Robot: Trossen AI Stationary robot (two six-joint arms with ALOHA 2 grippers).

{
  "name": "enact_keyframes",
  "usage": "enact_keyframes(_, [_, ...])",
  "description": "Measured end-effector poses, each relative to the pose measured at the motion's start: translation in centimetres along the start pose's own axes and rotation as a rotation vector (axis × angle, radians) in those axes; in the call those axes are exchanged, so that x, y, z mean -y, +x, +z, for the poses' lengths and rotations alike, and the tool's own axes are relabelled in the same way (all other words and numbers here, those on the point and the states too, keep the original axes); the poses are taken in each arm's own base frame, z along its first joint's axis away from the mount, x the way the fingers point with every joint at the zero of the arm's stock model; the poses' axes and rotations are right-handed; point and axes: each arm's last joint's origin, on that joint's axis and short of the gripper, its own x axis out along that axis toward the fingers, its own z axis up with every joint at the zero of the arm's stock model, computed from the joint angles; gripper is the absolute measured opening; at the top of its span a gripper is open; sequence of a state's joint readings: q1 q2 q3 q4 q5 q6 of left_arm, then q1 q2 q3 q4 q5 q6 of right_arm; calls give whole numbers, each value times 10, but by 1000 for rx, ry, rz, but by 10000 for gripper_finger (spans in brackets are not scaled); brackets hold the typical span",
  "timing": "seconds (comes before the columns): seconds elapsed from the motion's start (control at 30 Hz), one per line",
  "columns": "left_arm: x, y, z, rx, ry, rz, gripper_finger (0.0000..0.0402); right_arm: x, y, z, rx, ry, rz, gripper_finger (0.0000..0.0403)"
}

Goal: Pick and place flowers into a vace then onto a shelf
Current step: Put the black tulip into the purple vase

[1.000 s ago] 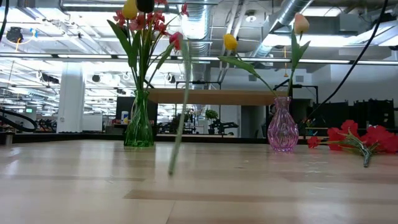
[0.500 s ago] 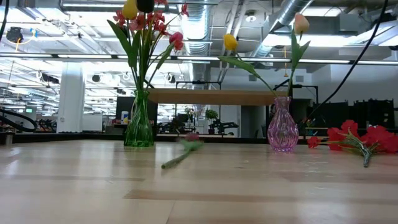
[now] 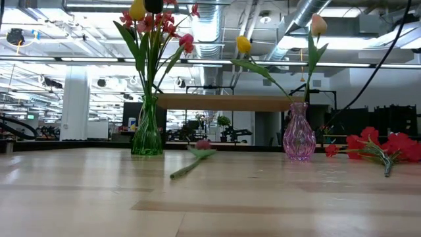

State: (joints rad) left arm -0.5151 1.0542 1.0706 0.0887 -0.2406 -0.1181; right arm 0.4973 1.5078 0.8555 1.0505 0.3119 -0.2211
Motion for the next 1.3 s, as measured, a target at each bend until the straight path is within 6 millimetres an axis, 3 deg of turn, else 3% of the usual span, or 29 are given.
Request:
enact_keyframes(0.37, [-17, 30, 1, 28, 68, 22, 254, 11, 4, -1, 24, -10, 11, 0])
enact_keyframes(0.77, [-16, 77, 2, 26, 198, 42, 254, 17, 5, -4, 8, -21, -6, 0])
enact_keyframes(1.1, [-15, 80, 5, 35, 210, 47, 248, 17, 5, -5, 1, -23, -4, 0])
enact_keyframes(1.3, [-15, 80, 4, 25, 212, 50, 195, 17, 5, -5, 1, -23, -4, 0])
